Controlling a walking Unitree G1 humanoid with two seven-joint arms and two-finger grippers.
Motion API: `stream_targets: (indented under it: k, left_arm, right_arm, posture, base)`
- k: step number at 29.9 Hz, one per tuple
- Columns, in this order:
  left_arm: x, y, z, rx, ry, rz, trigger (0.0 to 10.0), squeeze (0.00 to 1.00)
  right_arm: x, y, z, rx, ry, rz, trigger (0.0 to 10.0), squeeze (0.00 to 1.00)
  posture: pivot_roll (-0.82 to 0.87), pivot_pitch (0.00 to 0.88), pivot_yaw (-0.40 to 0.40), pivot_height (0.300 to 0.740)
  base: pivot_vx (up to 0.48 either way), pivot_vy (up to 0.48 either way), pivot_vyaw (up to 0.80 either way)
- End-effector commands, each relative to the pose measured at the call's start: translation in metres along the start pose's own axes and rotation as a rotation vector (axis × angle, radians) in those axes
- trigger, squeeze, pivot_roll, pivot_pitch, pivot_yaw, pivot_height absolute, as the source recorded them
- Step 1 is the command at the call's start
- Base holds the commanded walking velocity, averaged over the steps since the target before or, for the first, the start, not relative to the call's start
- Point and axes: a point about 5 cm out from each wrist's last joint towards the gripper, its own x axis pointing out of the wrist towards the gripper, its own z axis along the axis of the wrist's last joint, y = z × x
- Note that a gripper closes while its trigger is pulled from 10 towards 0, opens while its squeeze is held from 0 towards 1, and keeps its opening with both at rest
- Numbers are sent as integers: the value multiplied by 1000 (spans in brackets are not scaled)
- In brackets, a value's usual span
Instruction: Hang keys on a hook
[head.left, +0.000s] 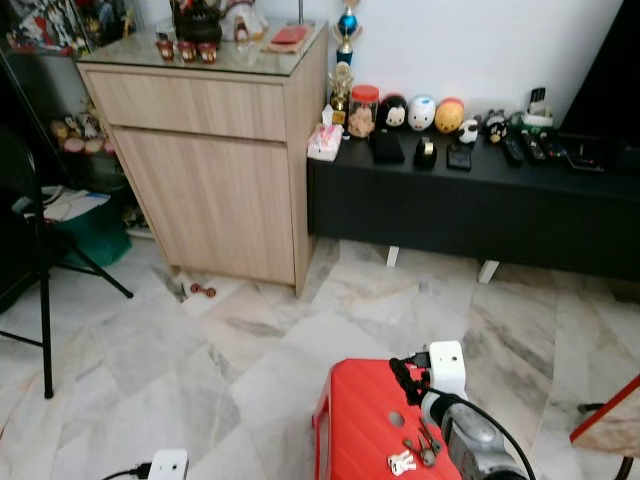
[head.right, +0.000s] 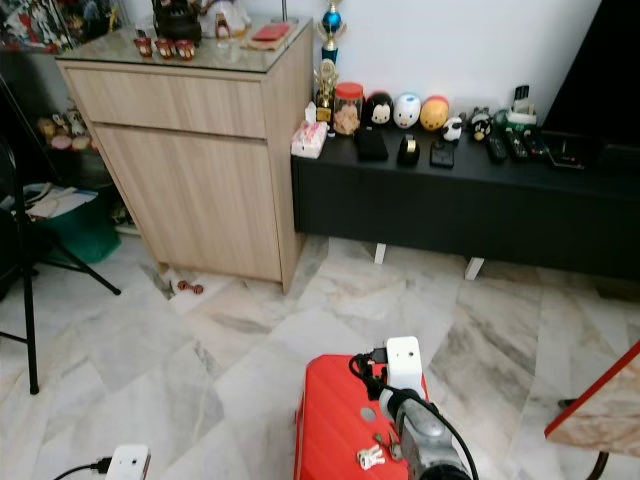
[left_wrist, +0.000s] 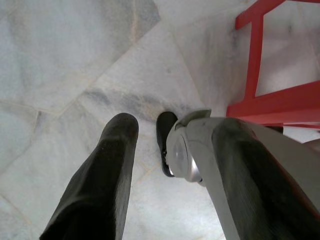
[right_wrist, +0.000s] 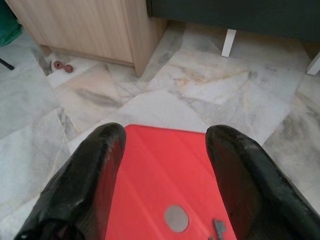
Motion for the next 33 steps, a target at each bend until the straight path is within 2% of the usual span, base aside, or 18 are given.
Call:
stream_targets:
  k: [1, 7, 13, 22, 25, 28, 33]
  left_arm:
    - [-1, 0, -7, -4, 29, 3, 10000, 0]
    - [-1, -1, -8, -5, 32, 1, 10000, 0]
    - [-1, -1, -8, -6, 30, -1, 10000, 0]
    - [-1, -1, -9, -7, 33, -2, 10000, 0]
    - [-2, -1, -10, -7, 35, -2, 10000, 0]
    - [-2, 0, -12, -5, 39, 0, 10000, 0]
    - [-3, 2, -14, -5, 44, 1, 10000, 0]
  right_arm:
    - [0, 0, 2, -5, -4, 1, 10000, 0]
    - [1, 1, 0, -11, 15, 14, 10000, 0]
    - [1, 3, 0, -14, 12, 23, 10000, 0]
    - [1, 2, 4, -9, -17, 35, 10000, 0]
    - [2, 5, 5, -20, -4, 88, 10000, 0]
    - [2, 9, 5, -118, 49, 210, 10000, 0]
    - [2, 3, 8, -232, 100, 261, 10000, 0]
  posture:
    - [46, 0, -60, 671]
    - [46, 2, -61, 671]
    - [47, 3, -62, 636]
    - [47, 5, -62, 636]
    - [50, 9, -61, 636]
    - [51, 14, -61, 636]
    - [48, 22, -59, 636]
  base:
    - [0, 0, 0]
    - [0, 0, 0]
    - [0, 0, 0]
    - [0, 0, 0]
    - [0, 0, 0]
    - [0, 0, 0]
    - [0, 0, 0]
